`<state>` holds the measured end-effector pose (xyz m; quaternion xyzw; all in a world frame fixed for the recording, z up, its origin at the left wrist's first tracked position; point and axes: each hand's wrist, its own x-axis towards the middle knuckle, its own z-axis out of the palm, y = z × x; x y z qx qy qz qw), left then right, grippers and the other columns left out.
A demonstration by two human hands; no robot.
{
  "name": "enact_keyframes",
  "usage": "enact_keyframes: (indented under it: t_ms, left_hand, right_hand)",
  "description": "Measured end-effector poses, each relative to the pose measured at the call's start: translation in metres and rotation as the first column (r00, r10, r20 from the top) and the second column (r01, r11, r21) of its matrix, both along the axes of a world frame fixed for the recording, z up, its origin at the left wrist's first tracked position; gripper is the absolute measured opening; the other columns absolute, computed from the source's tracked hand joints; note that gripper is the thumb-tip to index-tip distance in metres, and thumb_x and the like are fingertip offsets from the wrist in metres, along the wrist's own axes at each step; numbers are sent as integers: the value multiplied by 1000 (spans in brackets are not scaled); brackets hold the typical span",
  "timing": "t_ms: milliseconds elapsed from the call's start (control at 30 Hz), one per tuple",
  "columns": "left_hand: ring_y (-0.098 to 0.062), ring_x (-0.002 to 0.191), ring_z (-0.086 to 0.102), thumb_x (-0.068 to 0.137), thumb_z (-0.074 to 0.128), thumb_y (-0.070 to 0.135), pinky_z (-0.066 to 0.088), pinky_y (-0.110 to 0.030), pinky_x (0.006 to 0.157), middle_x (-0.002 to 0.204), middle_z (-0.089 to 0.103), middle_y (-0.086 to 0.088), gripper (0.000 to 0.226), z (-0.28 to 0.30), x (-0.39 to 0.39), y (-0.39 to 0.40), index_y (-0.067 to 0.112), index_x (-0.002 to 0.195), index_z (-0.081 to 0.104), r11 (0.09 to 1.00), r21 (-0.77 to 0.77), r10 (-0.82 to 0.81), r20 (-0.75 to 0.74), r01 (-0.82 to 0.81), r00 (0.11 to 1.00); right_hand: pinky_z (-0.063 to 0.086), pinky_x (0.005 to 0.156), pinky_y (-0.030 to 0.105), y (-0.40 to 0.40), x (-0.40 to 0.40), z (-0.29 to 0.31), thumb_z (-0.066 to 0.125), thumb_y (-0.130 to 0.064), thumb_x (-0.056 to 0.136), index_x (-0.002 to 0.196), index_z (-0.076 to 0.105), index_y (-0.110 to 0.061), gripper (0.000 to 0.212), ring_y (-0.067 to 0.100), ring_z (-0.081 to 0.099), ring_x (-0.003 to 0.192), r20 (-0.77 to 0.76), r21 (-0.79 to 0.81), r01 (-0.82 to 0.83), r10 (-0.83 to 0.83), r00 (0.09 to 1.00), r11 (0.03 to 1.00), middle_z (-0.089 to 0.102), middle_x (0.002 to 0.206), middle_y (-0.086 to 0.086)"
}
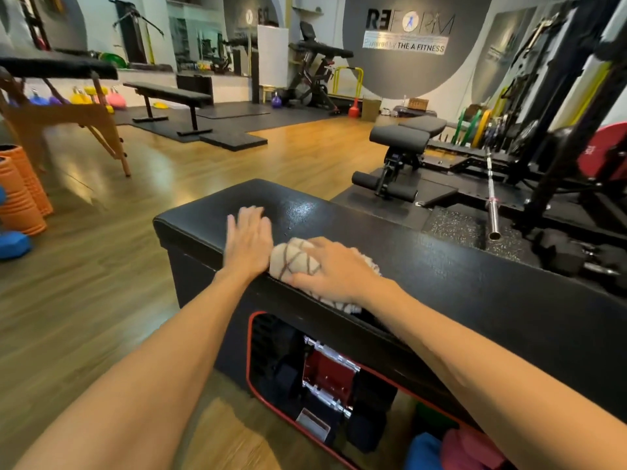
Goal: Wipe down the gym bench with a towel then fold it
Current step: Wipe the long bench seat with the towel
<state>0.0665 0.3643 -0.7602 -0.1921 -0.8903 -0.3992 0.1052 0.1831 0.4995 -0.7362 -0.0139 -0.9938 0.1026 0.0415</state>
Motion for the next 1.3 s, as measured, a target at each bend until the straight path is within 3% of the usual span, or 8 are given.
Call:
enact_keyframes:
  t_ms: [133, 267, 367, 533, 733, 867, 1033, 1300]
  left_hand:
    - [-29, 149, 3, 98, 6, 25, -2, -48, 120, 161, 15, -13, 59, -22, -36, -16, 5, 145, 35, 928, -328, 155, -96, -179, 983]
    - [-23, 149, -9, 103, 11, 30, -5, -38, 121, 162, -10, -11, 58, -13, -52, -14, 5, 154, 4, 933, -257, 269, 40, -251, 962]
    - [-24, 149, -8, 103, 13, 33, -3, -37, 121, 161, -12, -12, 59, -15, -67, -13, 5, 154, 1, 915, -261, 333, 62, -307, 941]
    - [-24, 149, -9, 103, 12, 33, -4, -38, 121, 161, -11, -12, 59, -19, -67, -11, 6, 154, 0, 898, -288, 344, -15, -334, 939]
    - [-25, 150, -3, 103, 10, 35, -2, -39, 121, 162, -3, -13, 58, -20, -65, -9, 9, 155, 5, 892, -335, 323, -4, -305, 946]
    - [-25, 150, 0, 103, 12, 34, 1, -39, 121, 162, 2, -11, 56, -16, -60, -9, 11, 155, 12, 919, -263, 305, 0, -294, 952]
    - [-23, 149, 7, 103, 15, 33, 6, -40, 120, 162, 9, -8, 54, -17, -62, -10, 15, 153, 22, 931, -198, 311, -12, -307, 950]
    - [-23, 149, 8, 102, 14, 28, 7, -39, 120, 161, 14, -11, 53, -20, -67, -12, 12, 151, 24, 912, -251, 328, -28, -325, 944]
  right_hand:
    - [39, 97, 48, 17, -33, -2, 49, -80, 76, 128, 56, -26, 76, 30, 52, 122, -25, -81, 176, -179, 984, 981, 55, 134, 0]
    - [39, 100, 51, 38, -83, 3, 53, -73, 80, 97, 49, -27, 48, 32, 55, 114, 10, -121, 313, -314, 949, 942, 60, 119, 3]
    - [46, 94, 47, 56, -118, 4, 54, -71, 80, 87, 53, -26, 46, 34, 59, 107, -15, -129, 344, -348, 937, 930, 64, 109, 7]
    - [46, 99, 49, 78, -177, 3, 43, -84, 60, 94, 60, -29, 67, 36, 60, 107, 9, -151, 413, -417, 909, 898, 67, 117, 7]
    - [43, 101, 53, 90, -211, 0, 45, -80, 70, 99, 67, -25, 66, 33, 59, 98, 7, -147, 407, -410, 912, 902, 69, 107, 4]
    - [47, 80, 37, 64, -193, -1, 51, -74, 79, 107, 64, -25, 58, 32, 61, 98, -24, -105, 285, -289, 957, 953, 67, 112, 7]
    - [38, 96, 48, 35, -183, -6, 48, -71, 82, 130, 57, -29, 64, 35, 51, 121, -38, -43, 156, -158, 987, 987, 54, 134, 4]
    - [35, 96, 48, 23, -175, -9, 45, -72, 85, 138, 53, -29, 69, 35, 50, 121, -58, -2, 121, -121, 991, 993, 50, 138, 2]
